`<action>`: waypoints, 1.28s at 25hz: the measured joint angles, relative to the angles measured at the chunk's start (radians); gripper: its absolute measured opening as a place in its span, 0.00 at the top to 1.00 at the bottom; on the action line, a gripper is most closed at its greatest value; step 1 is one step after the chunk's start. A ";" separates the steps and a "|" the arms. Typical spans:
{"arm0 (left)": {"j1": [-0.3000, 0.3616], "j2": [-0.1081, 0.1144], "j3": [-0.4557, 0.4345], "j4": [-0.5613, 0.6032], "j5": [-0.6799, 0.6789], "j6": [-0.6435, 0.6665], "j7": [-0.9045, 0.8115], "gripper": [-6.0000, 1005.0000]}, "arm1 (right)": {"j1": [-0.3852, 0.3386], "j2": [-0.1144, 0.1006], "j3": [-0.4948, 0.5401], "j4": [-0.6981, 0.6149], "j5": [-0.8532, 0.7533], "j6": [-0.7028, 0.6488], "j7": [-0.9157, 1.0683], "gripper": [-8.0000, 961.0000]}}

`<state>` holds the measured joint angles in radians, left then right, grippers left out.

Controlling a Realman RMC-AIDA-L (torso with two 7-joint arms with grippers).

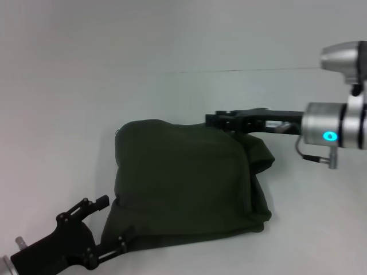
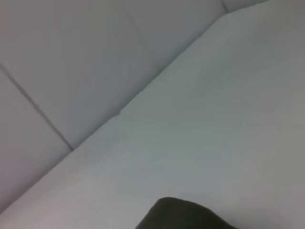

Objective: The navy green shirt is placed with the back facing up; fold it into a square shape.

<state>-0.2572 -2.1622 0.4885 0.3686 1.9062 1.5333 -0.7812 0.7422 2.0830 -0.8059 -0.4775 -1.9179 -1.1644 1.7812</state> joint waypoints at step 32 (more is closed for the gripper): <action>-0.022 -0.001 -0.006 0.000 0.002 0.000 -0.062 0.12 | 0.138 0.020 -0.297 0.202 0.175 0.385 -0.308 0.99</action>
<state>-0.2792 -2.1629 0.4827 0.3690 1.9081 1.5333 -0.8437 0.8806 2.1033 -1.1032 -0.2752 -1.7428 -0.7799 1.4734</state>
